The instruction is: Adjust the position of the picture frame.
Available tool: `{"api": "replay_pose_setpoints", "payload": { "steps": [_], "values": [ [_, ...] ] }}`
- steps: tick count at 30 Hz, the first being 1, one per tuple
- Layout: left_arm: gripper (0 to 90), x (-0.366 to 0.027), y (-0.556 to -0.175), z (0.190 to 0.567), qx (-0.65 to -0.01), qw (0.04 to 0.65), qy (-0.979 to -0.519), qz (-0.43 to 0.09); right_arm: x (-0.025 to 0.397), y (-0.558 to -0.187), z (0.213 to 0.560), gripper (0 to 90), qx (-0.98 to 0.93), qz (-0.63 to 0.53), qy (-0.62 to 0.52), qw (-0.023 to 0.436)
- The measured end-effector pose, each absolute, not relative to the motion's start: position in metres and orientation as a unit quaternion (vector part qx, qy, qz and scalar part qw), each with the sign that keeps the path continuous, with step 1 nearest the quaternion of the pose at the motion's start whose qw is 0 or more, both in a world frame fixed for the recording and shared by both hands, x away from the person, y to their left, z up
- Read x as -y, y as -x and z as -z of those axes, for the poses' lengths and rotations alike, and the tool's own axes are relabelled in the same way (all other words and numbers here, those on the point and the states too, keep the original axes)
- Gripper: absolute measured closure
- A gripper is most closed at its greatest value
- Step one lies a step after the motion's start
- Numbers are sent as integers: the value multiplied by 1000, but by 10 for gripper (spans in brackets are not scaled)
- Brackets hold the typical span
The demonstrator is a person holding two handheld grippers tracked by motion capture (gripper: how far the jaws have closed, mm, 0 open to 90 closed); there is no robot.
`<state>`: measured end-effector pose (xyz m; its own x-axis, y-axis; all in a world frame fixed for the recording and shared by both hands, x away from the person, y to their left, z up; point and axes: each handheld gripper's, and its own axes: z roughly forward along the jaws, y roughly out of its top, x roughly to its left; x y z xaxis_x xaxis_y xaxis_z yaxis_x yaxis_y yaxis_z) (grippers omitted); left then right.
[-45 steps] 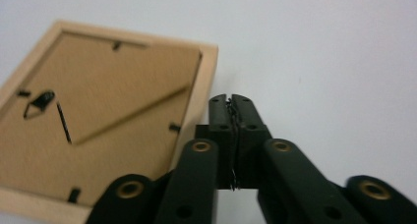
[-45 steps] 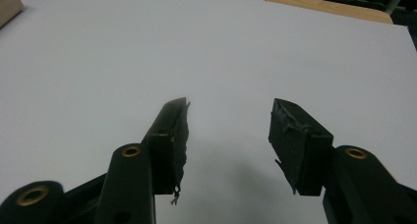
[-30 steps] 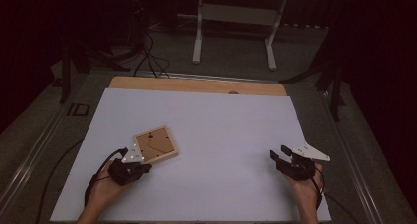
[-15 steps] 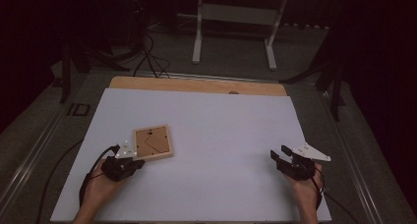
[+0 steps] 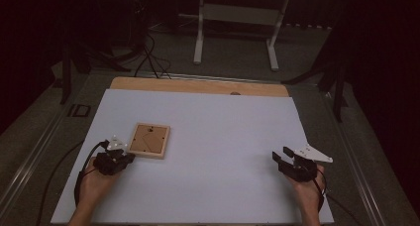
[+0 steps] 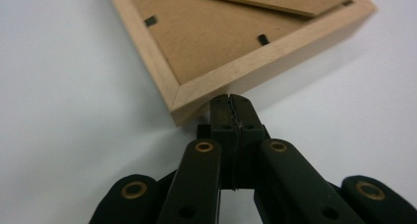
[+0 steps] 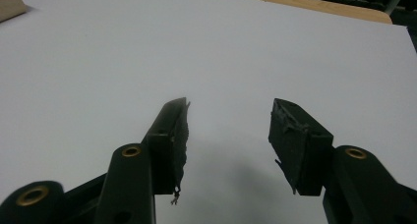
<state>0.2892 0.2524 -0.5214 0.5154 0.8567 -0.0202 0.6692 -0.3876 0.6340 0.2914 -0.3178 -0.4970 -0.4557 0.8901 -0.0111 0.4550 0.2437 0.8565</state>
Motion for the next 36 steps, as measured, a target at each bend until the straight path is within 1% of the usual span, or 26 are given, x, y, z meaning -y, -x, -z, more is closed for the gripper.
{"api": "replay_pose_setpoints", "payload": {
  "steps": [7,14,15,21,25,36],
  "values": [
    [899,-259,-295,522,-491,294,-803,-166,317,-292,497,486,-745,-416,-451,260],
    [899,-265,-302,523,-518,302,-782,-170,316,-292,498,486,-746,-416,-451,260],
    [899,-265,-304,522,-525,308,-774,-174,316,-292,498,486,-746,-415,-451,259],
    [899,-262,-311,517,-528,308,-768,-189,316,-292,498,486,-746,-415,-451,260],
    [899,-261,-316,516,-537,334,-750,-192,317,-292,498,486,-745,-416,-451,260],
    [898,-258,-332,516,-556,335,-734,-201,316,-292,498,485,-746,-416,-451,260]
  ]
}}
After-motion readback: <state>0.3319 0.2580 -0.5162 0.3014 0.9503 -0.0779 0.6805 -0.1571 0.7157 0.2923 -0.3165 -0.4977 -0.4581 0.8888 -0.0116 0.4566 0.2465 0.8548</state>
